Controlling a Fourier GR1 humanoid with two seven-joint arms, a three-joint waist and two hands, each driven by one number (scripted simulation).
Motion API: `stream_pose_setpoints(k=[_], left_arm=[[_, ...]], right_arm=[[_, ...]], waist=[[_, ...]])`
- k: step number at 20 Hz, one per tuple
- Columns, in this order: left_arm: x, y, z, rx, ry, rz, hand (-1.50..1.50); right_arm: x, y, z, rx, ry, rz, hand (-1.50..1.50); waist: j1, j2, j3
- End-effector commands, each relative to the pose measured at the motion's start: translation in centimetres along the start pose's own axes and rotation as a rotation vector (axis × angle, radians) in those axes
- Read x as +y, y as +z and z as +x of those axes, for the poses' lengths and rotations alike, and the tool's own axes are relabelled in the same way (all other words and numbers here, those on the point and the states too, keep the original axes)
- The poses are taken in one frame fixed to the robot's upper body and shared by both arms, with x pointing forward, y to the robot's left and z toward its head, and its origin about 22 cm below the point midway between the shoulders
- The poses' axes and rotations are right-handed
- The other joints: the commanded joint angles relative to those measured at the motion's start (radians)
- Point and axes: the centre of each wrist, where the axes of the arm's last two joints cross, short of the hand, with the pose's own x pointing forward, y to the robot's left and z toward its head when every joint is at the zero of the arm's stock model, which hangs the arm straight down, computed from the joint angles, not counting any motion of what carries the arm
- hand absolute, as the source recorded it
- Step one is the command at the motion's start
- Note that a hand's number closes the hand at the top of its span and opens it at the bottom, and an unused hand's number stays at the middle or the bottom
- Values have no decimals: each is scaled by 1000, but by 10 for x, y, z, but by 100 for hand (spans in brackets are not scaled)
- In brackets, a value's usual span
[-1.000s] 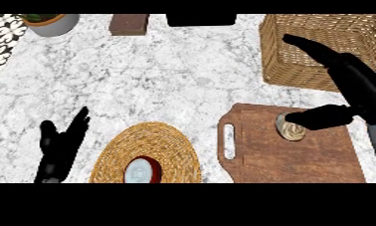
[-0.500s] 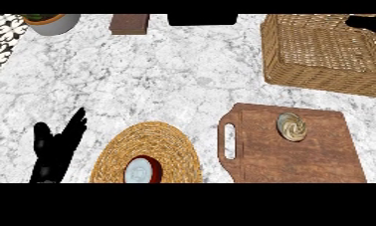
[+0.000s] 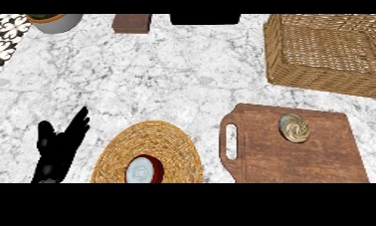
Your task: Pick the cupcake from the cutting board and place it in the basket
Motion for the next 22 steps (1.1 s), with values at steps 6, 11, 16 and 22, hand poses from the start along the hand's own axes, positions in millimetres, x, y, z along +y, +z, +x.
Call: stream_pose_setpoints(k=[6, 11, 16, 22], left_arm=[[-12, 12, -28, 78, -3, -9, 0], [-16, -2, -24, 91, -3, -3, 0], [-2, 4, -30, 81, -5, -27, 0], [-5, 0, -14, 81, -3, -22, 0]], right_arm=[[43, -21, -9, -19, -61, 17, -150], [66, -33, 2, -42, -88, -7, -150], [99, -49, -3, -52, -92, -22, -150], [134, -66, -15, 3, -38, 47, -150]], waist=[[18, 10, -5], [11, 11, -5], [15, 10, -5], [12, 10, -5]])
